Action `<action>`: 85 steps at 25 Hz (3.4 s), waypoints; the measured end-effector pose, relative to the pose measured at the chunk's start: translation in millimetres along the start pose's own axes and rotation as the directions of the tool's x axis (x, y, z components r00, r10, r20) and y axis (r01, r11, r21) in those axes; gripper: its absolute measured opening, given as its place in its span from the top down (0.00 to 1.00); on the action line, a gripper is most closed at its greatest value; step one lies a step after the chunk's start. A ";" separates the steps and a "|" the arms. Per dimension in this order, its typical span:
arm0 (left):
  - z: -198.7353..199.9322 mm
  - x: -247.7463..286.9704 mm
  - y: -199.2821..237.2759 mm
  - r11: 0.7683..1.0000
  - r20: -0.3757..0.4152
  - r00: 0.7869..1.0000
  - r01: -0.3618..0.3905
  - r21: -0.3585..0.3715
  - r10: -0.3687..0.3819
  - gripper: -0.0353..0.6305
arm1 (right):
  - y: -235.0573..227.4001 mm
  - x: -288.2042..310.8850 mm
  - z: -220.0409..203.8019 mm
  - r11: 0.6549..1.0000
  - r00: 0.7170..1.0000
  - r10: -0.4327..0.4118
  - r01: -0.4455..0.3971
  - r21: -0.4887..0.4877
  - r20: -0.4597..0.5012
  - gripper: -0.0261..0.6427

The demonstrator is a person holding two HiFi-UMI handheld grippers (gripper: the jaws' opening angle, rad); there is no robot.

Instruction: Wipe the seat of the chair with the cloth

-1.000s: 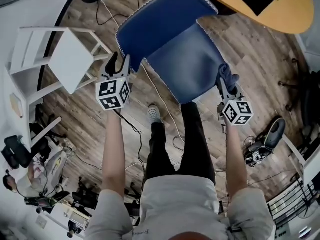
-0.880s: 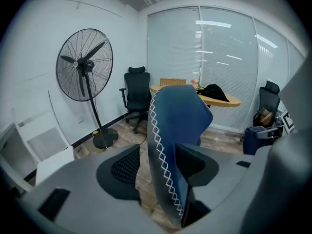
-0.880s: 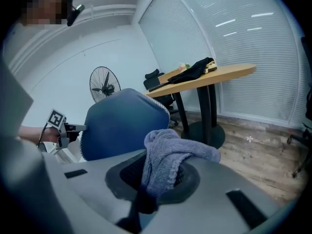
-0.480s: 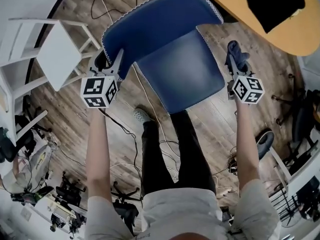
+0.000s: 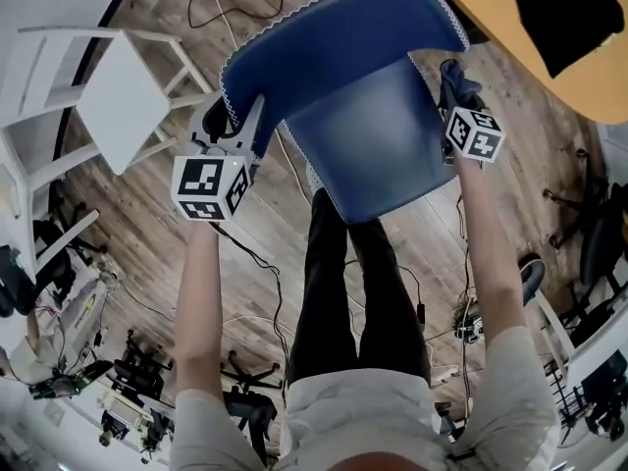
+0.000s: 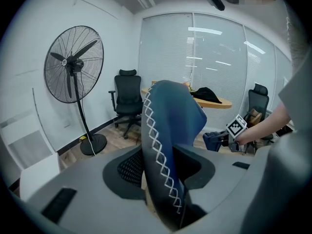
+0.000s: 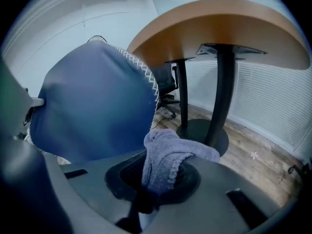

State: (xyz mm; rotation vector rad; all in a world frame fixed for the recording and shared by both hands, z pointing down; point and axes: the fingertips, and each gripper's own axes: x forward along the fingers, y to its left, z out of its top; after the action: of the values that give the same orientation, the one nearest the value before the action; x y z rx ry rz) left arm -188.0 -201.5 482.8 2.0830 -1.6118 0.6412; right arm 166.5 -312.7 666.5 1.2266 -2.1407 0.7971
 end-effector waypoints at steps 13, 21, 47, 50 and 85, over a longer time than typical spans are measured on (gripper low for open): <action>1.7 -1.1 -3.6 0.999 0.059 0.998 0.036 -0.028 -0.035 0.68 | 28.7 109.6 -58.1 0.995 0.986 -0.021 0.004 -0.102 -0.165 0.89; -0.3 -0.6 1.0 0.993 0.108 0.993 0.062 -0.097 -0.051 0.68 | 37.4 120.7 -65.3 0.985 0.982 -0.085 0.058 -0.162 -0.170 0.89; -0.6 -2.1 -5.0 0.989 0.127 0.990 0.078 -0.128 -0.061 0.66 | 98.8 111.3 -85.0 0.975 0.980 -0.130 0.098 -0.200 -0.153 0.89; -1.0 -2.2 -5.7 0.990 0.123 0.991 0.075 -0.119 -0.060 0.66 | 107.6 110.9 -88.2 0.974 0.978 -0.133 0.100 -0.202 -0.158 0.89; -2.2 -3.6 -4.3 0.992 0.138 0.989 0.067 -0.110 -0.052 0.67 | 247.5 96.6 -135.3 0.986 0.980 0.050 -0.079 -0.144 -0.191 0.89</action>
State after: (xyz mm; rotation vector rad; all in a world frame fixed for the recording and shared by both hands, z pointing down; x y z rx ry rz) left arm -184.8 -196.4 482.1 2.1204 -1.6106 0.3858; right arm -72.8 -168.6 770.6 0.9699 -2.0555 0.7312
